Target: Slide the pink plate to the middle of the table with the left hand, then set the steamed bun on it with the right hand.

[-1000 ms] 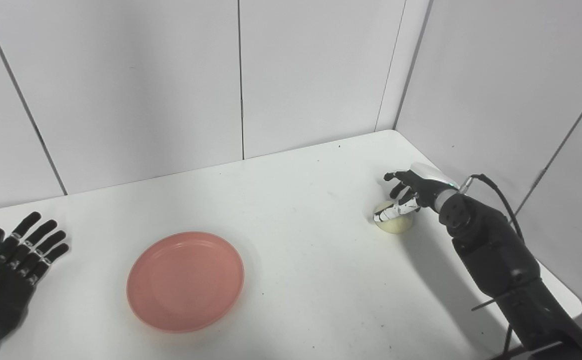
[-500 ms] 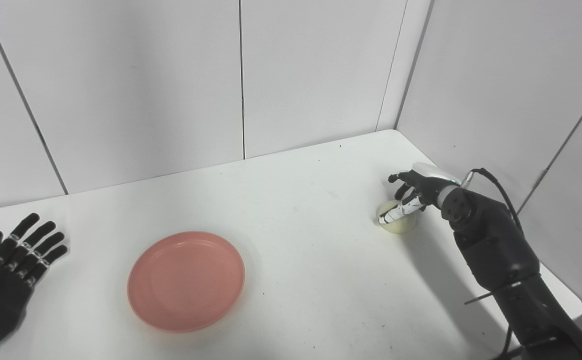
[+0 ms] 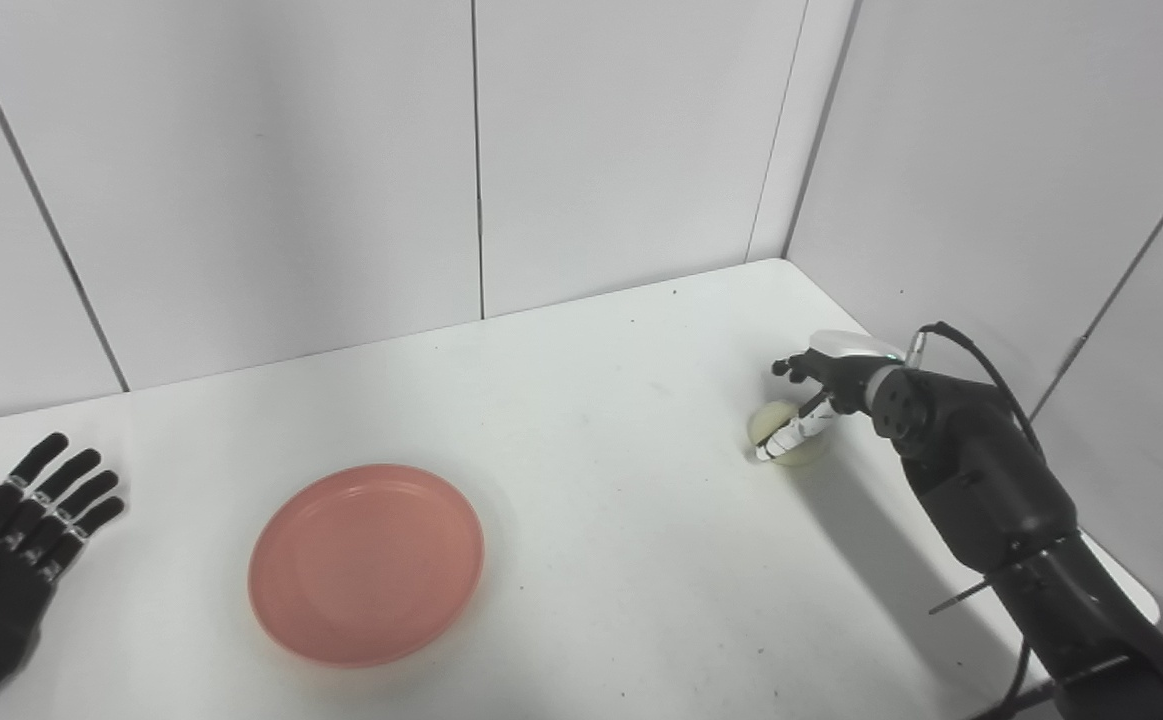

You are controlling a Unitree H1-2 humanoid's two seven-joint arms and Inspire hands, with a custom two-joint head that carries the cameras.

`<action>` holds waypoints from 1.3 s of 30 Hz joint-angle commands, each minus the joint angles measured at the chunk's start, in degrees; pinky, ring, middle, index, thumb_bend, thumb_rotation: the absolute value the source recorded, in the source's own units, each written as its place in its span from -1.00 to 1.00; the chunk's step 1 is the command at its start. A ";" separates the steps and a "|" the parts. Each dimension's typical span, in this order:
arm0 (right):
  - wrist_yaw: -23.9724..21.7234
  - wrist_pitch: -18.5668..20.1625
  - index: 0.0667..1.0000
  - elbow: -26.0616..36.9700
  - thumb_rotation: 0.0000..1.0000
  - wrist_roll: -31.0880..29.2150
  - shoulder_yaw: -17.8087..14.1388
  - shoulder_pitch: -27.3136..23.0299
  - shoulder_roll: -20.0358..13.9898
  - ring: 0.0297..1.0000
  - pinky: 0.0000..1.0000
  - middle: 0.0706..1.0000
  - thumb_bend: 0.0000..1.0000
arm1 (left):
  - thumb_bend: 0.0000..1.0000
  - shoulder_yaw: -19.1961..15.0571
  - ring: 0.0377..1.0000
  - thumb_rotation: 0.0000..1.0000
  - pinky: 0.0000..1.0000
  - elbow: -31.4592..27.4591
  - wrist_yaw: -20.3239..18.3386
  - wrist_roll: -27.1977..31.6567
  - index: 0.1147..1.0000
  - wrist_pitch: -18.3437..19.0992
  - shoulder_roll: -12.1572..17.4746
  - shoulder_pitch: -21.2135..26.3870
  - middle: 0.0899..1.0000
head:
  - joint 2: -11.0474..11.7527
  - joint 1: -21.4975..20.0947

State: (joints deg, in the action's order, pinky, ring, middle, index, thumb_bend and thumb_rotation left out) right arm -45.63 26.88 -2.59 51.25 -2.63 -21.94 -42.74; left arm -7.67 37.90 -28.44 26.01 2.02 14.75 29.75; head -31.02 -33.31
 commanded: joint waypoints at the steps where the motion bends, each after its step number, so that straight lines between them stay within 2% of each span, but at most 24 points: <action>1: -0.88 0.04 0.73 2.54 -0.16 1.49 -0.44 -1.00 -1.56 0.67 0.56 0.74 1.00 | 0.26 0.91 0.63 0.71 0.65 2.75 2.47 -2.42 0.67 6.20 0.05 -4.38 0.64 | -0.09 0.07; 4: -2.40 0.04 0.74 3.36 -0.10 2.97 0.08 -0.99 -1.56 0.71 0.62 0.76 1.00 | 0.26 1.00 0.63 0.71 0.64 2.65 2.28 -2.31 0.67 6.14 0.14 -4.45 0.64 | -0.30 0.08; 7: -3.10 0.03 0.72 4.25 -0.17 4.10 0.48 -0.91 -1.47 0.60 0.51 0.67 1.00 | 0.26 1.10 0.64 0.71 0.66 2.81 1.97 -2.27 0.67 5.71 0.24 -4.46 0.65 | -0.37 0.07; 11: -4.12 0.04 0.70 4.73 -0.30 5.31 0.15 -0.90 -1.23 0.56 0.45 0.65 1.00 | 0.27 1.16 0.63 0.71 0.65 2.28 2.08 -2.14 0.66 6.13 0.28 -4.58 0.64 | -0.54 0.07; 14: -3.18 0.03 0.65 5.13 -0.50 7.11 -2.04 -0.52 0.47 0.49 0.34 0.61 1.00 | 0.28 1.26 0.63 0.69 0.64 1.87 2.12 -2.14 0.66 6.38 0.30 -4.67 0.64 | -0.58 0.07; 17: -0.62 0.03 0.53 4.82 -0.74 7.79 -3.94 -0.10 2.12 0.24 0.13 0.34 0.89 | 0.29 1.32 0.63 0.69 0.65 1.68 2.24 -2.18 0.66 6.42 0.31 -4.74 0.64 | -0.68 0.11; 19: 2.14 0.01 0.36 4.29 -0.95 7.94 -3.47 0.32 2.05 0.08 0.02 0.15 0.72 | 0.29 1.30 0.62 0.69 0.64 1.47 2.53 -2.22 0.66 6.57 0.29 -4.80 0.63 | -0.69 0.09; 20: 3.98 -0.07 0.35 4.03 -0.96 7.62 -3.23 0.64 1.96 0.07 0.02 0.15 0.71 | 0.29 1.28 0.62 0.69 0.64 1.35 2.68 -2.23 0.66 6.69 0.28 -4.84 0.63 | -0.73 0.04; 21: 5.66 -0.22 0.15 3.80 -0.98 7.00 -3.14 0.95 1.89 0.07 0.01 0.01 0.39 | 0.28 1.26 0.62 0.69 0.64 1.31 2.75 -2.21 0.66 6.78 0.28 -4.86 0.63 | -0.73 0.04; 22: 7.36 -0.34 -0.01 3.55 -0.99 5.89 -3.51 1.26 2.02 0.08 0.01 -0.02 0.19 | 0.28 1.28 0.62 0.69 0.64 1.34 2.76 -2.24 0.65 6.75 0.28 -4.84 0.63 | -0.73 0.04; 24: 9.93 -0.28 -0.06 3.06 -1.00 3.87 -4.27 1.60 2.33 -0.14 -0.15 -0.03 0.07 | 0.27 1.42 0.63 0.71 0.65 1.68 2.26 -2.31 0.67 6.20 0.38 -4.76 0.64 | -0.73 0.04; 27: 11.22 -0.05 0.01 2.70 -1.00 2.60 -4.29 1.72 2.10 -0.27 -0.30 -0.08 0.03 | 0.30 1.42 0.63 0.69 0.65 1.66 1.97 -2.15 0.67 6.12 0.45 -4.78 0.65 | -0.76 -0.04; 39: 14.63 -0.24 -0.01 2.18 -1.00 -2.02 -3.80 1.73 1.49 -0.26 -0.26 -0.09 0.03 | 0.26 1.41 0.62 0.71 0.64 0.90 2.36 -1.91 0.66 6.81 -0.09 -4.94 0.63 | -0.35 1.62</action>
State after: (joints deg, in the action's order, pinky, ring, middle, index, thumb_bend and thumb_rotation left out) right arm -33.23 26.86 -1.58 49.91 -5.87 -18.61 -38.94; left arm -7.12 36.34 -28.01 26.01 2.75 15.15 29.00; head -31.38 -32.00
